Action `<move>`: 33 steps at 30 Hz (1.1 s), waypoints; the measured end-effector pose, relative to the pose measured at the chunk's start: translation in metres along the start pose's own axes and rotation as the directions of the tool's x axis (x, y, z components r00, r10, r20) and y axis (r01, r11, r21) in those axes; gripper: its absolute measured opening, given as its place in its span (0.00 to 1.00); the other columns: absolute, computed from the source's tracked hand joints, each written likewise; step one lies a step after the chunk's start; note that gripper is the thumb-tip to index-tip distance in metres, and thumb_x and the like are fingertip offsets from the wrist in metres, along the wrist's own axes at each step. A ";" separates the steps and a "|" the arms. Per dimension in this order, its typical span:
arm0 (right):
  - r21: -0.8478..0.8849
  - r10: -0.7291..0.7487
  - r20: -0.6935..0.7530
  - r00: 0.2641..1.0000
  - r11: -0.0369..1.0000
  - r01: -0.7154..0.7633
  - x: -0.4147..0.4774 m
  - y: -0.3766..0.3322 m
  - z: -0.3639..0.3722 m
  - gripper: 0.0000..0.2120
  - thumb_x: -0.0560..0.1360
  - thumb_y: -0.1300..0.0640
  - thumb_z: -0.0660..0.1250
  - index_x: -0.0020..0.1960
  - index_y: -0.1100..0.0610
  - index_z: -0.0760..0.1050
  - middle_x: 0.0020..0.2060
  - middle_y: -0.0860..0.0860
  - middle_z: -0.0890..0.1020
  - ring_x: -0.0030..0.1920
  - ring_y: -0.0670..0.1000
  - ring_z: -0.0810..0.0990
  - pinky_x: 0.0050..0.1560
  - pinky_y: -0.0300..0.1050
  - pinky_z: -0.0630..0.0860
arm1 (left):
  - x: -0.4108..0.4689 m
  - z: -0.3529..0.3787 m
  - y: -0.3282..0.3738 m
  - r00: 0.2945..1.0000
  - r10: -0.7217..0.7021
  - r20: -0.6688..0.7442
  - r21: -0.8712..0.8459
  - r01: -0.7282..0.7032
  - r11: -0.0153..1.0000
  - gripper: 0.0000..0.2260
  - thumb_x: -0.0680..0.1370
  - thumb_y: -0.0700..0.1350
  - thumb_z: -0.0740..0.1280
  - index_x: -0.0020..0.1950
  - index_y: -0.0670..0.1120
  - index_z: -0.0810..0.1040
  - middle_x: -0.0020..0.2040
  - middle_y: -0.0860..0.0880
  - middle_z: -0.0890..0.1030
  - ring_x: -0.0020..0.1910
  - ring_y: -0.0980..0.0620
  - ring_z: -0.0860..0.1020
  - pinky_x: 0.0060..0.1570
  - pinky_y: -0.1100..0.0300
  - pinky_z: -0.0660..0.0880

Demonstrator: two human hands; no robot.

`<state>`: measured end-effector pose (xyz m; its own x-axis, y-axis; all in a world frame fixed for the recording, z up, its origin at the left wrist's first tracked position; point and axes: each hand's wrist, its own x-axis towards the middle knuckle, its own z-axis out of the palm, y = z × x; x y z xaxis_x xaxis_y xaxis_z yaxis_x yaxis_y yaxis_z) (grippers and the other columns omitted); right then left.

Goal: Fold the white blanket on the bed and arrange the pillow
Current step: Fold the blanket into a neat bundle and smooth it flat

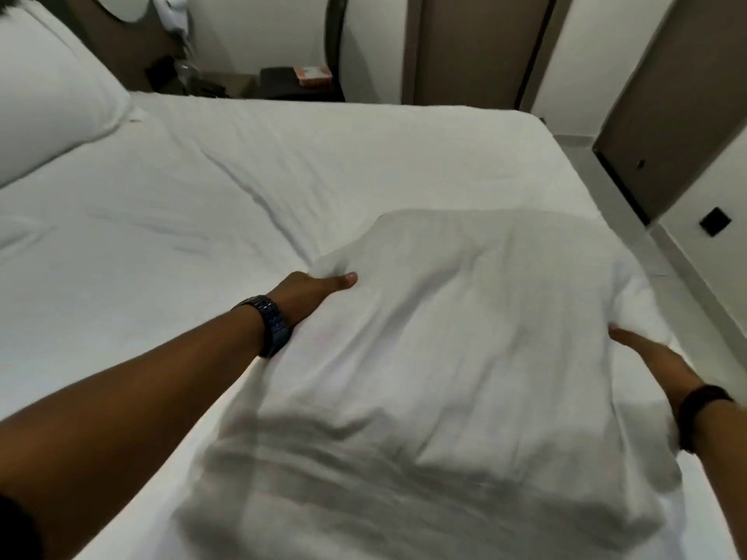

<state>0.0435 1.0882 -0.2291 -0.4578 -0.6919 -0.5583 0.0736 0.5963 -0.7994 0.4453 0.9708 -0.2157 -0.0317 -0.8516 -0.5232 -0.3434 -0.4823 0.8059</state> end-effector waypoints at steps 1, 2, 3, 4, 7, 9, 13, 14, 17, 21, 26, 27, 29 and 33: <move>-0.017 -0.014 0.039 0.999 1.000 0.015 -0.011 -0.015 0.035 0.35 0.65 0.42 0.73 0.67 0.56 0.71 0.58 0.59 0.79 0.56 0.62 0.78 0.63 0.61 0.71 | -0.009 -0.039 -0.003 1.000 -0.014 -0.019 -0.025 0.013 1.000 0.24 0.67 0.58 0.76 0.56 0.45 0.81 0.42 0.48 0.86 0.38 0.49 0.85 0.36 0.61 0.79; -0.023 -0.033 0.073 0.997 0.999 0.035 -0.020 -0.030 0.073 0.33 0.66 0.43 0.73 0.67 0.55 0.72 0.57 0.60 0.80 0.56 0.62 0.79 0.62 0.61 0.71 | -0.014 -0.081 -0.005 0.999 -0.027 -0.045 -0.048 0.025 0.999 0.22 0.68 0.57 0.76 0.55 0.45 0.81 0.42 0.47 0.86 0.38 0.49 0.85 0.37 0.60 0.79; -0.017 -0.049 0.112 0.993 0.999 0.052 -0.027 -0.044 0.111 0.30 0.67 0.44 0.73 0.66 0.55 0.73 0.57 0.60 0.80 0.55 0.62 0.79 0.61 0.60 0.72 | -0.019 -0.123 -0.005 0.997 -0.033 -0.075 -0.064 0.028 0.998 0.19 0.69 0.55 0.76 0.53 0.44 0.81 0.40 0.47 0.86 0.36 0.49 0.85 0.35 0.61 0.79; -0.003 -0.063 0.150 0.987 0.998 0.064 -0.034 -0.058 0.144 0.27 0.69 0.45 0.72 0.64 0.55 0.74 0.56 0.60 0.81 0.55 0.62 0.80 0.60 0.60 0.73 | -0.021 -0.160 -0.004 0.994 -0.035 -0.100 -0.080 0.027 0.996 0.16 0.71 0.54 0.74 0.51 0.44 0.81 0.38 0.48 0.86 0.33 0.51 0.84 0.32 0.62 0.80; 0.069 -0.105 0.266 0.958 0.994 0.090 -0.043 -0.086 0.262 0.18 0.73 0.47 0.68 0.60 0.54 0.77 0.48 0.57 0.85 0.46 0.58 0.84 0.49 0.54 0.77 | -0.019 -0.284 -0.001 0.988 -0.034 -0.153 -0.144 0.012 0.990 0.18 0.75 0.53 0.70 0.60 0.44 0.80 0.52 0.44 0.84 0.50 0.47 0.83 0.55 0.52 0.79; 0.099 -0.132 0.327 0.936 0.990 0.105 -0.042 -0.096 0.331 0.14 0.74 0.48 0.66 0.56 0.54 0.79 0.40 0.53 0.86 0.38 0.53 0.85 0.39 0.48 0.78 | -0.011 -0.353 -0.005 0.985 -0.032 -0.171 -0.169 0.003 0.986 0.20 0.77 0.54 0.67 0.66 0.45 0.77 0.61 0.44 0.80 0.61 0.44 0.78 0.65 0.47 0.72; -0.067 -0.069 0.327 0.942 0.993 0.096 -0.026 -0.095 0.470 0.27 0.73 0.46 0.69 0.67 0.58 0.71 0.57 0.54 0.81 0.57 0.60 0.79 0.57 0.55 0.75 | 0.010 -0.467 -0.050 0.971 -0.114 -0.208 -0.195 0.073 0.978 0.21 0.76 0.56 0.67 0.65 0.48 0.77 0.50 0.48 0.84 0.44 0.50 0.83 0.47 0.55 0.80; -0.145 -0.072 0.205 0.976 0.984 0.103 -0.025 -0.092 0.501 0.32 0.73 0.44 0.68 0.71 0.58 0.65 0.64 0.56 0.75 0.62 0.62 0.74 0.62 0.56 0.71 | 0.020 -0.485 -0.067 0.942 -0.132 -0.307 -0.108 0.103 0.989 0.25 0.74 0.58 0.69 0.67 0.46 0.75 0.52 0.47 0.83 0.45 0.49 0.82 0.48 0.56 0.79; -0.629 -0.525 -0.027 0.851 0.671 0.394 -0.044 -0.073 0.591 0.41 0.72 0.32 0.58 0.76 0.48 0.48 0.75 0.58 0.56 0.73 0.62 0.57 0.69 0.62 0.57 | 0.067 -0.506 -0.125 0.726 0.198 -0.658 0.440 0.157 0.884 0.39 0.68 0.65 0.72 0.72 0.46 0.68 0.72 0.43 0.69 0.69 0.44 0.69 0.66 0.56 0.65; -0.716 -0.575 0.448 0.685 0.228 0.660 -0.061 -0.013 0.662 0.42 0.65 0.20 0.43 0.74 0.36 0.36 0.77 0.49 0.41 0.76 0.53 0.39 0.69 0.69 0.40 | 0.116 -0.449 -0.205 0.918 0.280 -0.282 0.805 0.067 0.590 0.47 0.63 0.81 0.47 0.78 0.59 0.51 0.80 0.50 0.49 0.78 0.48 0.52 0.75 0.45 0.51; -0.799 -0.522 0.437 0.733 0.150 0.583 -0.035 0.054 0.658 0.42 0.63 0.18 0.38 0.71 0.34 0.29 0.76 0.48 0.34 0.75 0.51 0.32 0.69 0.70 0.35 | 0.151 -0.404 -0.294 0.885 0.367 -0.285 0.837 0.043 0.546 0.39 0.68 0.79 0.37 0.73 0.64 0.30 0.78 0.57 0.37 0.78 0.53 0.40 0.74 0.48 0.36; -0.809 -0.527 0.430 0.733 0.135 0.572 -0.032 0.057 0.660 0.42 0.63 0.18 0.38 0.71 0.34 0.29 0.76 0.47 0.34 0.75 0.50 0.32 0.69 0.69 0.34 | 0.157 -0.403 -0.299 0.869 0.396 -0.297 0.833 0.034 0.552 0.38 0.69 0.79 0.38 0.71 0.65 0.28 0.77 0.57 0.35 0.78 0.53 0.39 0.73 0.49 0.34; -0.827 -0.530 0.410 0.742 0.126 0.548 -0.029 0.059 0.667 0.42 0.63 0.18 0.38 0.71 0.34 0.28 0.75 0.46 0.32 0.75 0.50 0.31 0.69 0.68 0.33 | 0.167 -0.405 -0.305 0.840 0.449 -0.303 0.841 0.014 0.541 0.37 0.69 0.79 0.40 0.72 0.65 0.28 0.77 0.57 0.35 0.78 0.53 0.39 0.71 0.50 0.31; -0.882 -0.465 0.366 0.806 0.103 0.460 -0.036 0.053 0.678 0.43 0.62 0.18 0.37 0.70 0.34 0.28 0.75 0.47 0.32 0.75 0.50 0.32 0.69 0.68 0.34 | 0.168 -0.411 -0.302 0.857 0.435 -0.277 0.831 -0.013 0.556 0.41 0.68 0.79 0.40 0.76 0.63 0.38 0.80 0.54 0.41 0.78 0.52 0.41 0.73 0.47 0.35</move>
<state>0.6644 0.8683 -0.4017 -0.0784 -0.9841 -0.1591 -0.9845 0.1016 -0.1432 0.9294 0.8892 -0.4330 0.0834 -0.9963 -0.0215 -0.9706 -0.0861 0.2247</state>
